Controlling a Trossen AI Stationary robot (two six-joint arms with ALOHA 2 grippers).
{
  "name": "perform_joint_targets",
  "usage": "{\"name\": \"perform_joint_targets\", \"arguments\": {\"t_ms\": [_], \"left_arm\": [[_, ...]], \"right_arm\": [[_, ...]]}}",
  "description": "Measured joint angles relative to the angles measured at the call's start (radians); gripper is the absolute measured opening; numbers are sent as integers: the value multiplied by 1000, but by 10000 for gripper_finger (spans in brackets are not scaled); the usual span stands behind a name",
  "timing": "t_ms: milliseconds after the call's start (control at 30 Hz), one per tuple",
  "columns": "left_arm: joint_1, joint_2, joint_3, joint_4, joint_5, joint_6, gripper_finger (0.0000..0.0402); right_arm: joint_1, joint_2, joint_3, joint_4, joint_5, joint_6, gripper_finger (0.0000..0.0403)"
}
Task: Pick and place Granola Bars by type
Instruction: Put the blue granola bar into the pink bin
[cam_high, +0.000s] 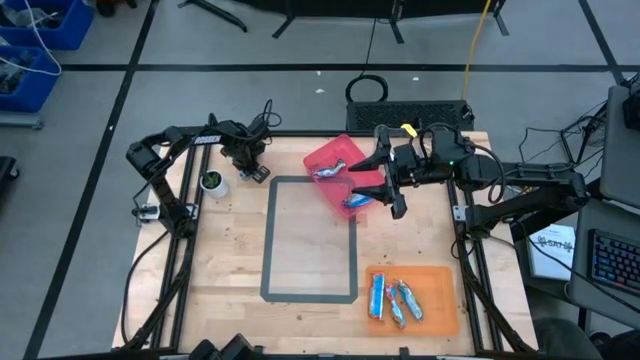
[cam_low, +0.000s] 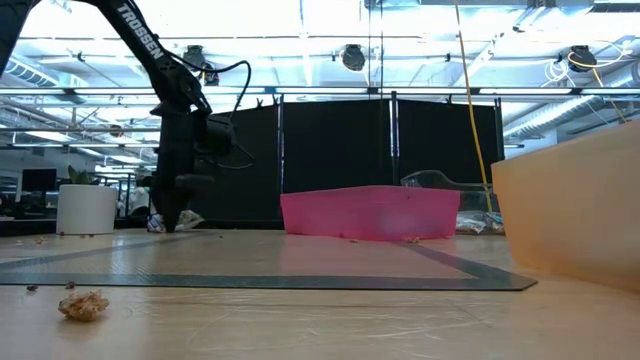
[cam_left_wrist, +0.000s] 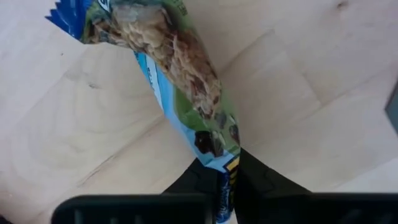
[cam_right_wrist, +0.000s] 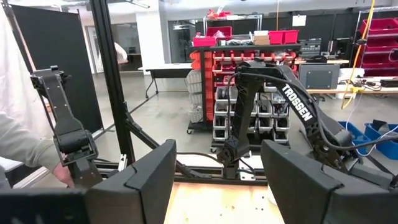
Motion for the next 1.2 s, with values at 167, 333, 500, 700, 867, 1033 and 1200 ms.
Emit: {"name": "perform_joint_targets", "arguments": {"t_ms": [167, 333, 500, 700, 867, 1033, 1200], "left_arm": [[-10, -36, -4, -3, -29, -14, 15], [-37, -122, -3, 5, -38, -15, 15], [-70, -235, -3, 33, -22, -15, 15], [-123, -384, -3, 107, 28, -14, 15], [-172, -490, -2, 201, 98, -11, 15], [-240, -571, -2, 325, 160, 3, 15], [-323, -617, -1, 472, 179, 10, 15]], "right_arm": [[0, 0, 0, 0, 49, 5, 228], [-1, 0, 0, 19, 55, 2, 228], [-1, 0, 0, 97, 55, -60, 228], [-2, 0, 0, 136, 102, -101, 228], [-25, 0, 0, 135, 169, 10, 231], [-47, 0, 0, 135, 157, 58, 255], [-66, 11, 0, 136, 160, 81, 311]]}}
